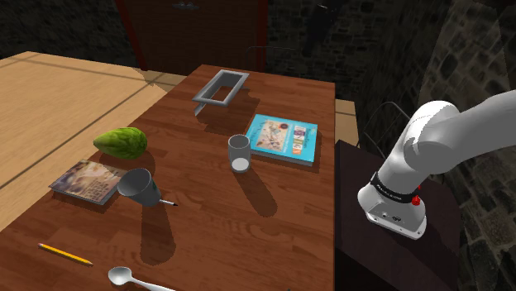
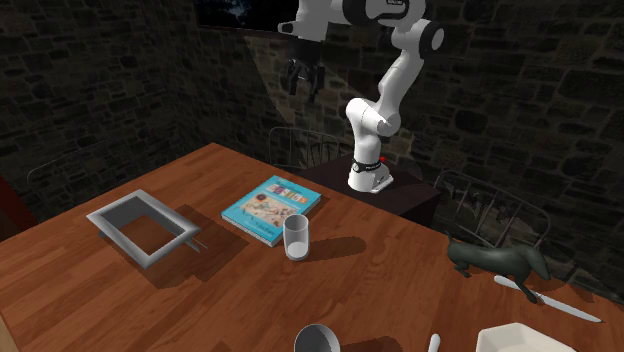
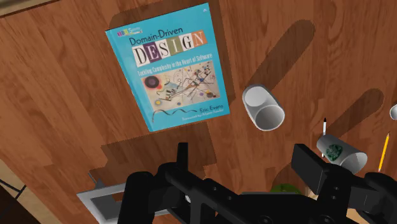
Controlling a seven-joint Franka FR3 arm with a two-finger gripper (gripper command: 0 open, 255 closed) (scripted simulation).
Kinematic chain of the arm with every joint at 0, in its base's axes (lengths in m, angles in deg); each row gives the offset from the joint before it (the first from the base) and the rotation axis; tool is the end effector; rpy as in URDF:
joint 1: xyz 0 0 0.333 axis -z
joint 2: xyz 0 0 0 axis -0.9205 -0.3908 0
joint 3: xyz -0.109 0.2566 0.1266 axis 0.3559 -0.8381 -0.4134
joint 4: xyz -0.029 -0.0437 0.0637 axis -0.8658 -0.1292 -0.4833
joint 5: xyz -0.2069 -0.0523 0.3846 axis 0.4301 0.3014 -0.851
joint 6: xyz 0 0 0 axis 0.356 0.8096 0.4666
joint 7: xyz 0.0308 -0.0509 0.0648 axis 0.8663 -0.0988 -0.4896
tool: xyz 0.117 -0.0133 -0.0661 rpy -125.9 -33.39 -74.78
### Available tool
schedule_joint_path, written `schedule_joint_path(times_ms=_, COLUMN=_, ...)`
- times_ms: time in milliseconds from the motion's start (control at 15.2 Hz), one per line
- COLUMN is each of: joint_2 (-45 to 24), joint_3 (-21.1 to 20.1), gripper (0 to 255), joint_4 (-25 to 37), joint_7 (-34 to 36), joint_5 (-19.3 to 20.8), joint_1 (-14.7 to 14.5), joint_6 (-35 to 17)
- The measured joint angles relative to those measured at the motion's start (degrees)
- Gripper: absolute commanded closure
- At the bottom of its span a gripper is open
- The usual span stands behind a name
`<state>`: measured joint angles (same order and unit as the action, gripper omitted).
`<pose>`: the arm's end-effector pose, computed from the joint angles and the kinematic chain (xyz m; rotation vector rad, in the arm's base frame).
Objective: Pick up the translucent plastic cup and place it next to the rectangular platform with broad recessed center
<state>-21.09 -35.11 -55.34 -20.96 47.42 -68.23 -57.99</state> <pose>0.3833 0.0392 0.6063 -3.1040 -0.1618 -0.3344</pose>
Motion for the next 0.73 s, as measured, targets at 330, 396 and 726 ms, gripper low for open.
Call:
schedule_joint_path(times_ms=330, joint_2=-1.73, joint_3=-1.97, gripper=0, joint_4=-3.52, joint_7=1.51, joint_5=-0.61, joint_1=-0.51, joint_6=-4.95)
schedule_joint_path(times_ms=396, joint_2=-2.62, joint_3=-2.53, gripper=0, joint_4=-4.30, joint_7=1.91, joint_5=-0.74, joint_1=-0.62, joint_6=-6.56)
schedule_joint_path(times_ms=726, joint_2=-8.36, joint_3=-5.84, gripper=0, joint_4=-8.36, joint_7=4.41, joint_5=-1.33, joint_1=-1.21, joint_6=-15.88)
